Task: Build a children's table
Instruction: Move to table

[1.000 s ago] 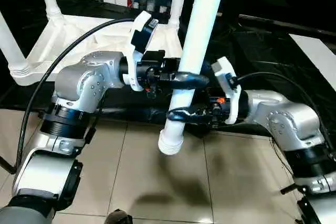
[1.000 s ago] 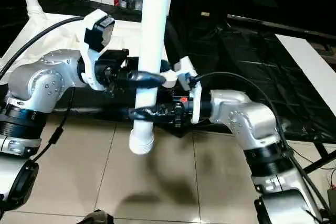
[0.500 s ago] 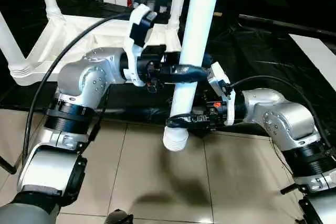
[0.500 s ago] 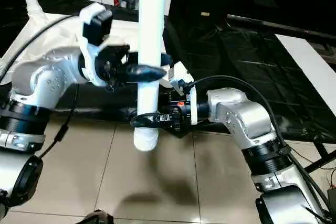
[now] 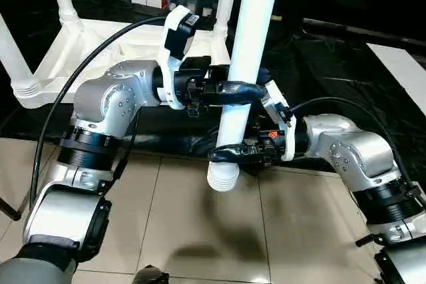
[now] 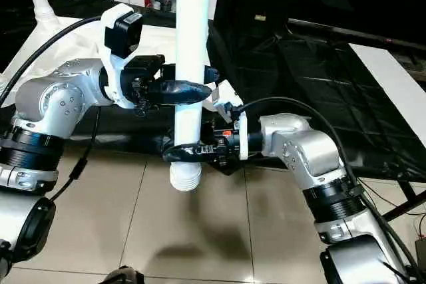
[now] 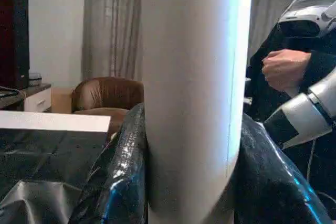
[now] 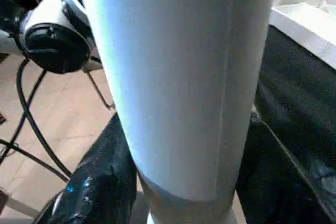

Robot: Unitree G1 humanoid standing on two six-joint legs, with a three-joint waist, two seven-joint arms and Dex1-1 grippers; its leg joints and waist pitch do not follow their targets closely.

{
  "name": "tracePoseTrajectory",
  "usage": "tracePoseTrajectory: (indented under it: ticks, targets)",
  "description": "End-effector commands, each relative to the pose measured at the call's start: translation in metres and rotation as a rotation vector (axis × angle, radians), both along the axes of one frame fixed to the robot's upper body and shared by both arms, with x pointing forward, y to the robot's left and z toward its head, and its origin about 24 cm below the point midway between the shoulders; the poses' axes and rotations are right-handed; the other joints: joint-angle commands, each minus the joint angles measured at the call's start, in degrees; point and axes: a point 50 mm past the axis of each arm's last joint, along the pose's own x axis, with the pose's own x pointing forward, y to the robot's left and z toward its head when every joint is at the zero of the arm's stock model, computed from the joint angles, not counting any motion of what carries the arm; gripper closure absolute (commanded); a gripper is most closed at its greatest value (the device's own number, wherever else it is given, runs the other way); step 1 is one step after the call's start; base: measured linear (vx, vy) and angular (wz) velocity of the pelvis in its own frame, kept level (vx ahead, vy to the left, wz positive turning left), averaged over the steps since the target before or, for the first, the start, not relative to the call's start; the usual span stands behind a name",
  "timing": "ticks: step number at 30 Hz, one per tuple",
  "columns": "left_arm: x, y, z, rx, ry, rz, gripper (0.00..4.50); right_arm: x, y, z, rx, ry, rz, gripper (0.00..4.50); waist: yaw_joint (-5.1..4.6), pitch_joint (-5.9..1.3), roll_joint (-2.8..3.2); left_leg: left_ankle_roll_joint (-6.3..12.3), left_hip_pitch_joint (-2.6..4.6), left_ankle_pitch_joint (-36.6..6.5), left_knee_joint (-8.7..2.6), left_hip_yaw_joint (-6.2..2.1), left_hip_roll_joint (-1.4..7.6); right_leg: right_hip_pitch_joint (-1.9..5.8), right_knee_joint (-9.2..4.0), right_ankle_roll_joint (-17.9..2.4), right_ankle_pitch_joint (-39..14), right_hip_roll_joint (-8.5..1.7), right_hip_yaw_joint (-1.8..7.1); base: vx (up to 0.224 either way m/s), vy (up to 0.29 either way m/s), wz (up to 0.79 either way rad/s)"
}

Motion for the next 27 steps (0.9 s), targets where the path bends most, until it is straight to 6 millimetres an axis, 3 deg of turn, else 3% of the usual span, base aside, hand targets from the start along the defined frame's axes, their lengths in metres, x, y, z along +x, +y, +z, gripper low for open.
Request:
tracePoseTrajectory:
  ticks: [1,12,14,16,21,22,24,27]
  targets:
    - [-0.002,-0.003,0.000,0.008,-0.021,0.003,2.73,0.002,-0.005,0.002,0.023,0.012,-0.017,2.46,-0.15,-4.62,1.52,-3.58,2.53,-10.8,-4.06,-1.21,4.00,2.24,-3.37,-14.6,-1.7,-5.20,3.47,0.000,0.000,0.00]
    - [0.011,-0.001,-0.001,-0.002,-0.026,0.142,2.73,0.005,-0.009,0.004,0.040,0.004,-0.040,2.61,-0.05,-4.73,1.70,-3.89,2.49,-11.0,-4.01,-1.27,3.98,2.37,-3.32,-14.8,-0.7,-5.24,3.47,0.000,0.000,0.00]
    - [0.015,-0.002,0.002,-0.037,-0.011,0.191,2.03,0.005,-0.010,0.005,0.048,0.002,-0.052,2.62,0.00,-4.78,1.73,-3.82,2.54,-11.1,-3.92,-1.26,4.02,2.39,-3.23,-15.2,0.0,-5.24,3.44,0.000,0.000,0.00]
    - [0.016,-0.003,0.005,-0.078,-0.004,0.211,2.00,0.006,-0.011,0.005,0.056,0.004,-0.060,2.64,0.03,-4.76,1.66,-3.65,2.52,-11.3,-3.90,-1.30,4.03,2.43,-3.32,-15.4,-0.1,-5.33,3.44,0.000,0.000,0.00]
    - [0.022,-0.003,0.019,-0.346,0.034,0.319,1.54,0.006,-0.013,0.007,0.102,0.013,-0.100,2.68,0.16,-4.78,1.59,-2.99,2.39,-11.3,-3.75,-1.33,4.10,2.61,-3.44,-16.1,1.0,-5.44,3.45,0.000,0.000,0.00]
    - [0.023,-0.001,0.023,-0.431,0.052,0.346,1.54,0.006,-0.013,0.007,0.118,0.014,-0.111,2.68,0.12,-4.82,1.85,-2.96,2.32,-11.5,-3.76,-1.40,4.05,2.69,-3.37,-16.0,1.0,-5.44,3.43,0.000,0.000,0.00]
    - [0.031,0.005,0.031,-0.580,0.104,0.443,1.54,0.004,-0.014,0.007,0.132,0.014,-0.123,2.68,0.21,-4.85,1.67,-2.82,2.35,-11.7,-3.73,-1.40,4.08,2.71,-3.47,-16.1,1.3,-5.39,3.44,0.000,0.000,0.00]
    - [0.035,0.005,0.032,-0.594,0.112,0.508,1.54,0.002,-0.013,0.006,0.138,0.017,-0.129,2.68,0.21,-4.79,1.73,-2.47,2.32,-12.3,-3.79,-1.50,3.96,2.78,-3.71,-14.7,0.4,-5.14,3.43,0.000,0.000,0.00]
